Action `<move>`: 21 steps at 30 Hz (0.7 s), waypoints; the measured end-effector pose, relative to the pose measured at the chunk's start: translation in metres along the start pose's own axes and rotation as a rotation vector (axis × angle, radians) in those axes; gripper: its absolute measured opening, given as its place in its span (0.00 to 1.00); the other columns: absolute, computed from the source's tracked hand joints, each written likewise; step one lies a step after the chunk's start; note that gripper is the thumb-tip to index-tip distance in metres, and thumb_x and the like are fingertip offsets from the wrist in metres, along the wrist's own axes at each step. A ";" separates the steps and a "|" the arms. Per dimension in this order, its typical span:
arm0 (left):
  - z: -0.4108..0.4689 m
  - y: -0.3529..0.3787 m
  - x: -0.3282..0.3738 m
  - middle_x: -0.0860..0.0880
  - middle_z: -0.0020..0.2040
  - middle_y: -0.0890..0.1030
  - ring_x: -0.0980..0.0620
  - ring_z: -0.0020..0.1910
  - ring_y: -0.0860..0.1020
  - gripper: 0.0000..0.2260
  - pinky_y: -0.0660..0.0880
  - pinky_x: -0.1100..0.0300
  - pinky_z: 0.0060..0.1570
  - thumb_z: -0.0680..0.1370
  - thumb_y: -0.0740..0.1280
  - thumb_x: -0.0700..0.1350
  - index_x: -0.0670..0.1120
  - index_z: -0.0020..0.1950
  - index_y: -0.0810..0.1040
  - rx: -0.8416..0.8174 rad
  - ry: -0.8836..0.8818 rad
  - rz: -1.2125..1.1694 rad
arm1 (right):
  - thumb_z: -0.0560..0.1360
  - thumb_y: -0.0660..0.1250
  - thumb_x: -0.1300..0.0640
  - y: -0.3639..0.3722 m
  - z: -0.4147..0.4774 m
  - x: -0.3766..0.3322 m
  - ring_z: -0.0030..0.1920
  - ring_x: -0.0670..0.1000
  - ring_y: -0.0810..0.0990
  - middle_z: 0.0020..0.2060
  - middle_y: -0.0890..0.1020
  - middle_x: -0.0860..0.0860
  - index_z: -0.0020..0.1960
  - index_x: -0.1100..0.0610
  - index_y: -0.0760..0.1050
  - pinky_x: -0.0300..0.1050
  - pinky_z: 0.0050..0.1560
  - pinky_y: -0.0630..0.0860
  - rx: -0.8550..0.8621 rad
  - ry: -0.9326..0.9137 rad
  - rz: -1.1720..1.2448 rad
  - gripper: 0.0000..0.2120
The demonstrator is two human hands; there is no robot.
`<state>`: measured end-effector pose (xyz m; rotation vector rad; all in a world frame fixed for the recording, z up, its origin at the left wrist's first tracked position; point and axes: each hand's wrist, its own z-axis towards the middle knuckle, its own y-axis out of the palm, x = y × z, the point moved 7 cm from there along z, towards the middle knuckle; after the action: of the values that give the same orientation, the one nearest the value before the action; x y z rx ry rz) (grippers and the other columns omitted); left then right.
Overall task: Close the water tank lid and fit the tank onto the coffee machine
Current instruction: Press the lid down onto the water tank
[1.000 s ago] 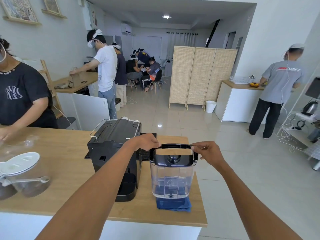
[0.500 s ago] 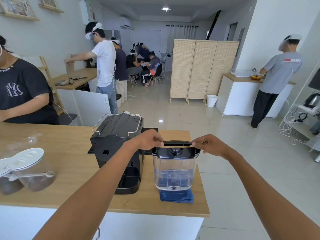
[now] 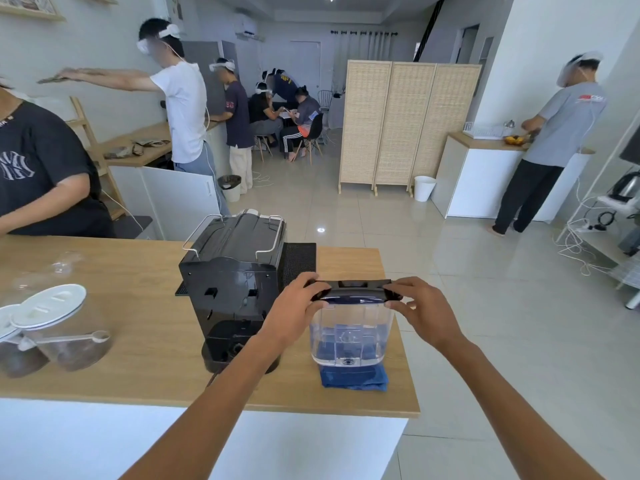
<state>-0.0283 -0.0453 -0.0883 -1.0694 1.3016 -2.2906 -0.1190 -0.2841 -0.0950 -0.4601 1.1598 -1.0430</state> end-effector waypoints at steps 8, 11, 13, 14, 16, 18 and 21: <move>0.002 0.002 -0.006 0.54 0.77 0.65 0.52 0.74 0.65 0.22 0.61 0.51 0.73 0.79 0.66 0.51 0.55 0.73 0.71 -0.040 -0.059 -0.072 | 0.78 0.67 0.45 0.008 -0.007 0.004 0.54 0.49 0.82 0.66 0.79 0.46 0.66 0.45 0.80 0.47 0.51 0.82 0.046 0.027 -0.111 0.17; 0.004 0.009 -0.009 0.53 0.78 0.64 0.51 0.76 0.61 0.24 0.62 0.50 0.72 0.80 0.64 0.55 0.55 0.76 0.66 -0.073 -0.056 0.005 | 0.78 0.67 0.45 0.009 -0.009 0.003 0.58 0.49 0.81 0.66 0.79 0.46 0.66 0.45 0.79 0.47 0.52 0.82 0.060 0.012 -0.119 0.18; 0.006 0.012 -0.012 0.52 0.77 0.65 0.50 0.76 0.60 0.24 0.62 0.51 0.72 0.80 0.62 0.56 0.53 0.76 0.66 -0.071 -0.058 0.035 | 0.77 0.68 0.46 0.012 -0.009 0.005 0.57 0.48 0.81 0.66 0.78 0.46 0.67 0.44 0.79 0.47 0.51 0.83 0.059 0.012 -0.117 0.18; 0.008 0.013 -0.013 0.51 0.77 0.65 0.50 0.76 0.60 0.24 0.62 0.51 0.72 0.81 0.61 0.56 0.52 0.76 0.65 -0.067 -0.056 0.045 | 0.77 0.68 0.46 0.013 -0.009 0.006 0.56 0.48 0.81 0.66 0.78 0.46 0.67 0.44 0.79 0.47 0.50 0.83 0.059 0.013 -0.114 0.18; 0.009 0.015 -0.014 0.51 0.77 0.65 0.50 0.76 0.61 0.24 0.62 0.52 0.72 0.81 0.59 0.56 0.52 0.77 0.65 -0.061 -0.051 0.060 | 0.77 0.69 0.47 0.016 -0.007 0.007 0.55 0.48 0.81 0.66 0.79 0.46 0.67 0.45 0.79 0.46 0.50 0.83 0.063 0.019 -0.109 0.18; 0.010 0.018 -0.017 0.51 0.77 0.64 0.51 0.76 0.60 0.24 0.61 0.52 0.73 0.82 0.59 0.55 0.52 0.77 0.64 -0.068 -0.057 0.064 | 0.77 0.70 0.49 0.018 -0.006 0.008 0.56 0.49 0.81 0.66 0.79 0.47 0.67 0.45 0.79 0.45 0.50 0.83 0.063 0.024 -0.111 0.19; 0.012 0.022 -0.019 0.51 0.78 0.62 0.51 0.77 0.59 0.23 0.61 0.51 0.73 0.82 0.58 0.54 0.53 0.77 0.63 -0.069 -0.063 0.047 | 0.77 0.70 0.49 0.020 -0.004 0.011 0.58 0.50 0.81 0.66 0.78 0.48 0.68 0.46 0.78 0.45 0.51 0.83 0.061 0.026 -0.100 0.19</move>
<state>-0.0091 -0.0537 -0.1115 -1.1123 1.3747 -2.1751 -0.1138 -0.2826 -0.1176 -0.4612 1.1337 -1.1714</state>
